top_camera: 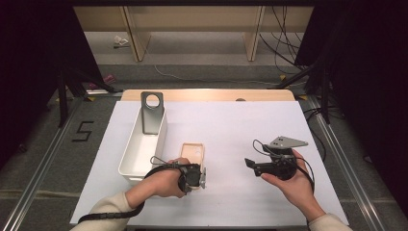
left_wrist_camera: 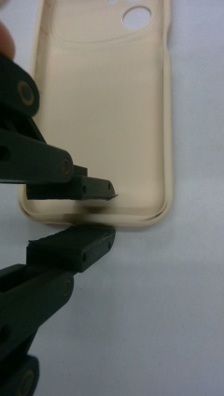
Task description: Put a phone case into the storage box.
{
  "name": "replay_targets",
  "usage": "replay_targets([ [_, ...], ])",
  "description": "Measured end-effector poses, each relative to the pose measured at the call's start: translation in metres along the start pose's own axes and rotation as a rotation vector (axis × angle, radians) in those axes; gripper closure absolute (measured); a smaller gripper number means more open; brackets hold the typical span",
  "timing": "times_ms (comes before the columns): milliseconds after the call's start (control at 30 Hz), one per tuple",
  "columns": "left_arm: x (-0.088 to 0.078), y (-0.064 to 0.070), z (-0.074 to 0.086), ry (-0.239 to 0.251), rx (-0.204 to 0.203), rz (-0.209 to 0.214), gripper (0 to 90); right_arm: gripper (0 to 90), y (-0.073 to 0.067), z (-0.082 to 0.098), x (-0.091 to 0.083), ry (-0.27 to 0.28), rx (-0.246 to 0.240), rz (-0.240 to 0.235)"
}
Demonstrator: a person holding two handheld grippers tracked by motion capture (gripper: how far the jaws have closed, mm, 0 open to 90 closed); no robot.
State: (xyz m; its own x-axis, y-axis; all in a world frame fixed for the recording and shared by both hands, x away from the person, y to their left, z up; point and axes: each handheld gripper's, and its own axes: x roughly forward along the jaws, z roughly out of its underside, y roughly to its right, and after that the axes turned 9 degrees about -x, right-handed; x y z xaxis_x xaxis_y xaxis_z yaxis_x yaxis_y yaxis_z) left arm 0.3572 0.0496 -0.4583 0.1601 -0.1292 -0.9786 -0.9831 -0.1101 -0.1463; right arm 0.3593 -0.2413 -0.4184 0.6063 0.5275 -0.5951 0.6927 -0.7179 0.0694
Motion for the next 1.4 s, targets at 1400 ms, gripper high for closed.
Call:
replay_targets([
  [1400, -0.025, 0.016, 0.000, 0.160, -0.027, -0.066, 87.3, 16.5, -0.007, -0.006, 0.009, -0.011, 0.003, -0.049],
])
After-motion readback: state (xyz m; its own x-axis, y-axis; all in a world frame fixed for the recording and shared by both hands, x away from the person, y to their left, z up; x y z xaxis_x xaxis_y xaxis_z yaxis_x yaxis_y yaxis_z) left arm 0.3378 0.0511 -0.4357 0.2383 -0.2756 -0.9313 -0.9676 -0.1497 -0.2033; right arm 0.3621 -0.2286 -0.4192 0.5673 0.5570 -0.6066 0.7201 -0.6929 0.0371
